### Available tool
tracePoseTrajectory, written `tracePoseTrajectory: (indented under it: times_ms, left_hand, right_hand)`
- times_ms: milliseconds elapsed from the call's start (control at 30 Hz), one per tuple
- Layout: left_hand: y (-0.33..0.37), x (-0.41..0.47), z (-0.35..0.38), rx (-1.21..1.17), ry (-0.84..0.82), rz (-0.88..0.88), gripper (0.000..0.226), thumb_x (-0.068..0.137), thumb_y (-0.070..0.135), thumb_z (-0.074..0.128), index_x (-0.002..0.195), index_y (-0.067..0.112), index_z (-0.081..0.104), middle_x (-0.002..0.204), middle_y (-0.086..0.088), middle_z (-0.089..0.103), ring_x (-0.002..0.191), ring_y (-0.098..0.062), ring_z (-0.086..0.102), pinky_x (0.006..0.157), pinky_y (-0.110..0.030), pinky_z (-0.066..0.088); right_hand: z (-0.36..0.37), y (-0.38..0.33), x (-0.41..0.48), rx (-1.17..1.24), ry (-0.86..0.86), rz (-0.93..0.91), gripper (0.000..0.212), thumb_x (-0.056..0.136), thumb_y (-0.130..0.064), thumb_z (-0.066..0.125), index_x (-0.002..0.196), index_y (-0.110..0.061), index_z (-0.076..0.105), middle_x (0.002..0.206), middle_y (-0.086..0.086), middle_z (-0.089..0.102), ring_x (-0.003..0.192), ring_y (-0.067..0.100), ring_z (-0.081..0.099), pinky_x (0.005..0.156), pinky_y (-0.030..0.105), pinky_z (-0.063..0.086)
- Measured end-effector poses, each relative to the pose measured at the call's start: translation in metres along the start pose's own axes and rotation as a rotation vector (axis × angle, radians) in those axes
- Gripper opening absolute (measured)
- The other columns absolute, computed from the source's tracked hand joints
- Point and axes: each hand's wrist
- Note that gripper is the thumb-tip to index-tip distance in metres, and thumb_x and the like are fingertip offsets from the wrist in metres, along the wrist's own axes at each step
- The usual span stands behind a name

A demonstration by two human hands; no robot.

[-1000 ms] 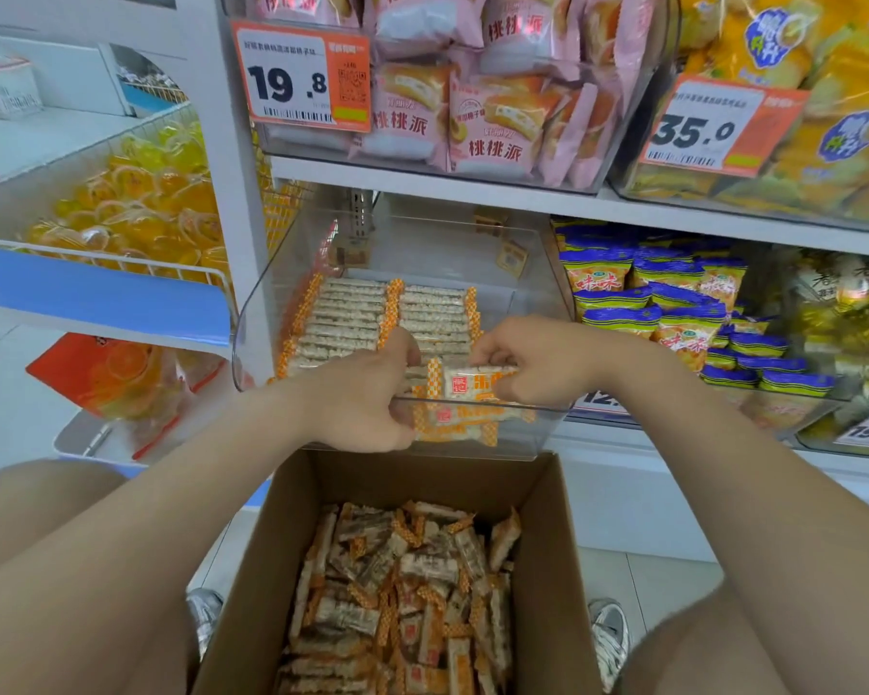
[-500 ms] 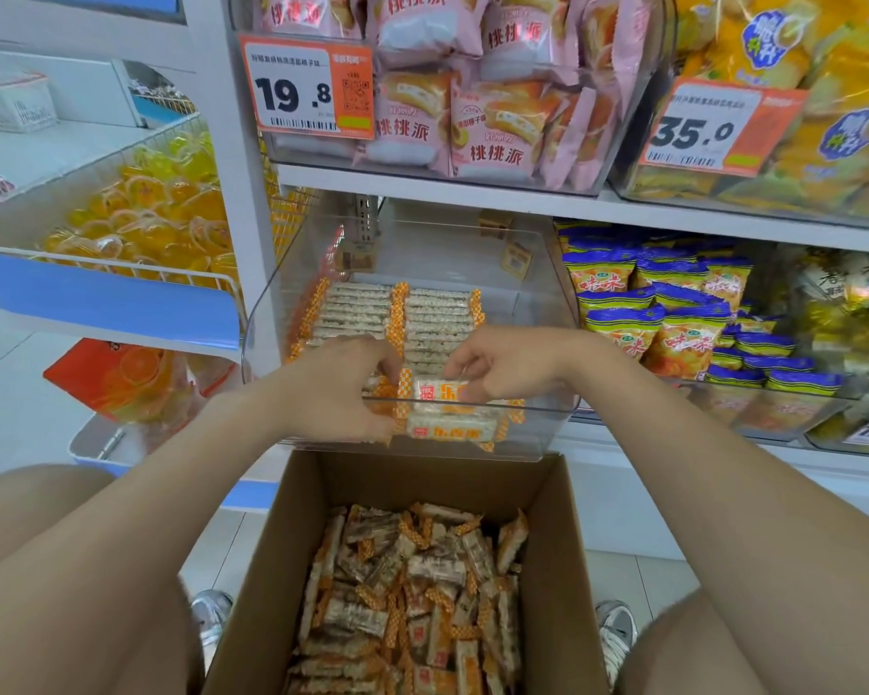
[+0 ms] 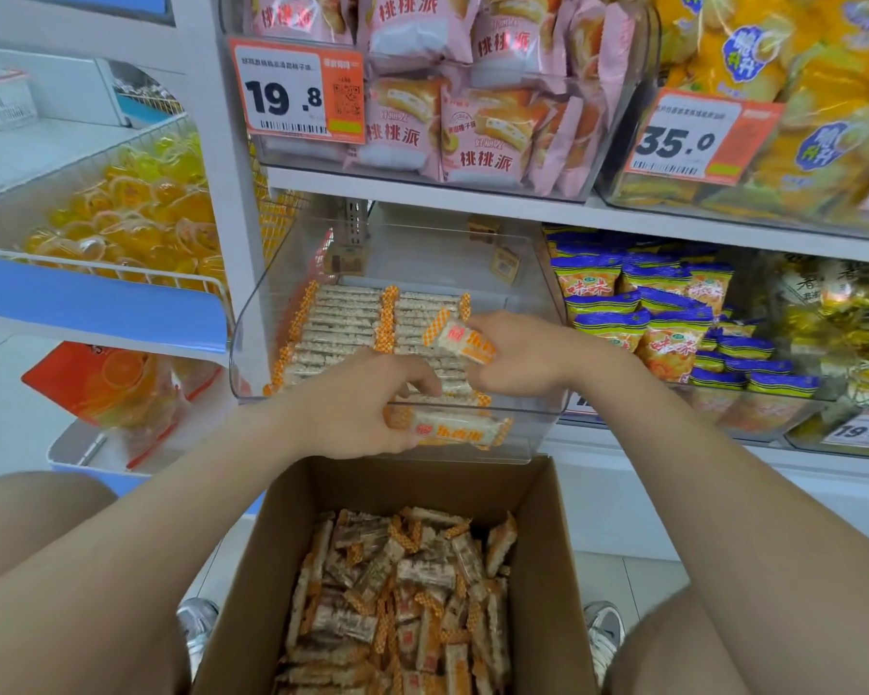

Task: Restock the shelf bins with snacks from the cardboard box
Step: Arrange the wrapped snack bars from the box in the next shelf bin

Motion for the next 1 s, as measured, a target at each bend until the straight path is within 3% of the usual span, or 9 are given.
tracePoseTrajectory:
  times_ms: [133,200,300,433,600,700,800,900,1000]
  left_hand:
    - [0.006,0.008,0.003,-0.025,-0.062,0.034,0.033,0.096,0.034,0.074,0.128,0.029,0.070,0.125,0.015,0.069,0.109,-0.001,0.058,0.100,-0.026,0.047]
    - [0.004,0.012,0.003,-0.040,-0.063,0.030,0.026,0.096,0.031,0.074,0.122,0.029,0.072,0.118,0.016,0.070,0.107,-0.003,0.061,0.098,-0.027,0.048]
    - [0.001,0.015,0.004,-0.057,-0.071,0.029,0.019,0.096,0.027,0.073,0.115,0.032,0.072,0.107,0.022,0.069,0.098,0.004,0.061,0.088,-0.019,0.045]
    - [-0.001,0.016,0.006,-0.073,-0.061,0.040,0.017,0.097,0.022,0.070,0.108,0.036,0.071,0.095,0.022,0.068,0.087,0.012,0.060,0.075,-0.011,0.040]
    - [-0.003,0.014,0.008,-0.064,-0.047,0.039,0.017,0.099,0.025,0.070,0.114,0.033,0.072,0.105,0.018,0.071,0.096,-0.001,0.061,0.088,-0.031,0.049]
    - [-0.003,0.012,0.008,-0.055,-0.049,0.046,0.019,0.100,0.027,0.068,0.118,0.031,0.072,0.106,0.019,0.070,0.096,-0.001,0.062,0.091,-0.032,0.050]
    - [-0.004,0.013,0.008,-0.029,-0.052,0.051,0.015,0.101,0.026,0.066,0.114,0.028,0.074,0.096,0.018,0.069,0.087,0.002,0.059,0.083,-0.030,0.048]
    - [-0.004,0.014,0.011,0.060,-0.059,0.020,0.019,0.103,0.033,0.061,0.116,0.032,0.075,0.101,0.013,0.069,0.100,-0.010,0.050,0.091,-0.036,0.043]
    - [-0.004,0.013,0.014,0.163,-0.057,-0.016,0.022,0.102,0.042,0.057,0.116,0.040,0.073,0.112,0.009,0.055,0.112,-0.020,0.043,0.102,-0.049,0.039]
  right_hand:
    - [0.006,0.007,0.013,0.016,-0.053,0.017,0.074,0.103,-0.038,0.054,0.165,-0.012,0.023,0.171,0.009,0.025,0.154,0.027,0.031,0.120,0.039,0.035]
    - [0.009,0.010,0.017,0.000,-0.017,0.003,0.076,0.102,-0.028,0.060,0.165,-0.013,0.022,0.170,0.008,0.028,0.153,0.027,0.032,0.119,0.037,0.036]
    - [0.018,0.012,0.024,-0.041,-0.036,0.013,0.090,0.094,-0.039,0.075,0.164,-0.018,0.023,0.167,0.006,0.034,0.150,0.028,0.038,0.117,0.038,0.040]
    - [0.025,0.010,0.039,-0.096,-0.117,0.100,0.081,0.091,-0.042,0.078,0.154,-0.015,0.034,0.147,0.008,0.054,0.125,0.030,0.058,0.104,0.043,0.053]
    - [0.023,0.000,0.043,-0.032,-0.119,0.142,0.104,0.091,-0.018,0.072,0.167,-0.013,0.000,0.157,0.012,0.046,0.122,0.031,0.060,0.092,0.035,0.057]
    - [0.023,-0.002,0.042,0.026,-0.060,0.125,0.107,0.084,-0.016,0.081,0.167,-0.016,0.012,0.162,0.009,0.042,0.132,0.030,0.056,0.092,0.031,0.053]
    - [0.017,-0.001,0.035,0.081,-0.027,0.130,0.100,0.079,-0.017,0.088,0.161,-0.019,0.031,0.156,0.005,0.047,0.132,0.028,0.055,0.086,0.029,0.048]
    - [0.012,0.000,0.027,0.106,0.026,0.136,0.096,0.070,-0.023,0.096,0.152,-0.018,0.046,0.144,0.004,0.056,0.123,0.025,0.060,0.084,0.029,0.046]
    - [0.016,-0.002,0.023,0.063,0.024,0.132,0.085,0.074,-0.021,0.092,0.148,-0.012,0.052,0.139,0.006,0.061,0.114,0.024,0.065,0.091,0.034,0.056]
Point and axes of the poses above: each hand's wrist, its own x-axis towards the middle knuckle, its own z-axis out of the palm, y = z × x
